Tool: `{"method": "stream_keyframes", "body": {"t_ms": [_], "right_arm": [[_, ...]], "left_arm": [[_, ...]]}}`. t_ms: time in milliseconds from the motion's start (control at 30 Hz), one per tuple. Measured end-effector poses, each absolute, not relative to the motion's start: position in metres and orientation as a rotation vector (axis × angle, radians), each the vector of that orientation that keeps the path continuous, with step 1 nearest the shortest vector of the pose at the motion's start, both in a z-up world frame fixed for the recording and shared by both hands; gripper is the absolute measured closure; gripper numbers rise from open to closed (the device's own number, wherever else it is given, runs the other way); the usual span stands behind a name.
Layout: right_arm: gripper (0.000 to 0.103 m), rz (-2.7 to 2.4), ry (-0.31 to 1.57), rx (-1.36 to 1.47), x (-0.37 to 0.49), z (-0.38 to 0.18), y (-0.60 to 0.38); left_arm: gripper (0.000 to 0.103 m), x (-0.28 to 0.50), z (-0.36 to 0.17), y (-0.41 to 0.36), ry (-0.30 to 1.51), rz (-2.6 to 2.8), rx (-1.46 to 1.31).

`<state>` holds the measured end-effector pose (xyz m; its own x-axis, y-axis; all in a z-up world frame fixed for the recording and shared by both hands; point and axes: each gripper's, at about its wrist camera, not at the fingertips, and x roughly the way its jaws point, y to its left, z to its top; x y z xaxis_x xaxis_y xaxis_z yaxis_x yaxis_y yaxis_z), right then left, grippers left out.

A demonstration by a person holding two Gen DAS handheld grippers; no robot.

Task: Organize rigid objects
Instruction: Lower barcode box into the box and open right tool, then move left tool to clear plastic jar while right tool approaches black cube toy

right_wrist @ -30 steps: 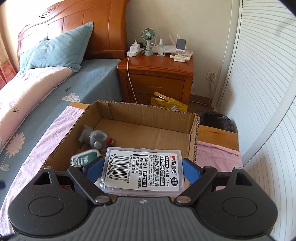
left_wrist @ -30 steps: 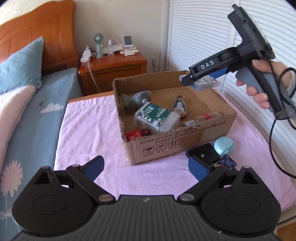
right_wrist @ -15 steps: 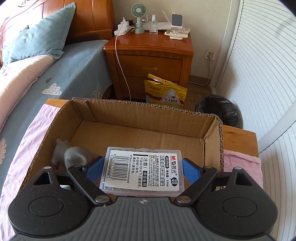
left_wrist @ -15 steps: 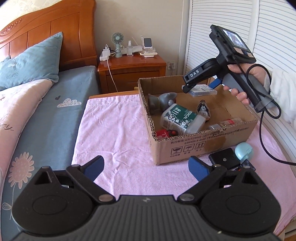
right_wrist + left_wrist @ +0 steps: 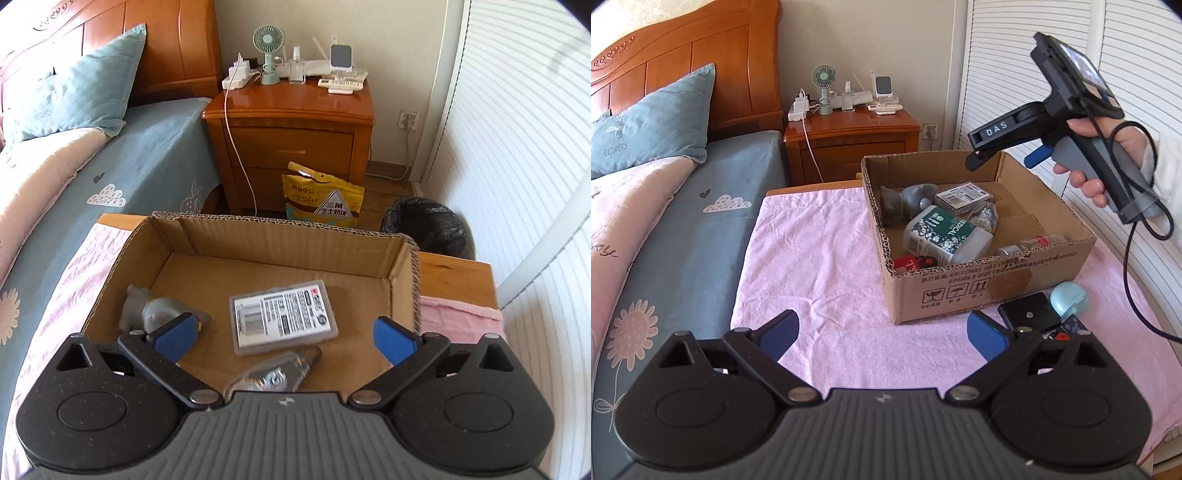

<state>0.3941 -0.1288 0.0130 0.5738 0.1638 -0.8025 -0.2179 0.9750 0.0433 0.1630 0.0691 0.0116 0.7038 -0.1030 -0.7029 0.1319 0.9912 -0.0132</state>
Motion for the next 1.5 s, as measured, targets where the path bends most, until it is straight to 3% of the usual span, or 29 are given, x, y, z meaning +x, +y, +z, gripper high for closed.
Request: {"method": "stream_keyframes", "body": {"t_ms": [467, 867, 1500], "right_arm": [[0.0, 0.245, 0.914, -0.049, 0.284, 0.019, -0.163], [0.0, 0.259, 1.015, -0.055, 0.217, -0.024, -0.177], [0.0, 0.181, 1.094, -0.023, 0.209, -0.074, -0.183]], "left_arm": [[0.006, 0.133, 0.012, 0.049, 0.786, -0.125, 0.095], [0.006, 0.111, -0.01, 0.014, 0.85, -0.296, 0.161], [0.006, 0.119, -0.065, -0.022, 0.958, -0.483, 0.155]]}}
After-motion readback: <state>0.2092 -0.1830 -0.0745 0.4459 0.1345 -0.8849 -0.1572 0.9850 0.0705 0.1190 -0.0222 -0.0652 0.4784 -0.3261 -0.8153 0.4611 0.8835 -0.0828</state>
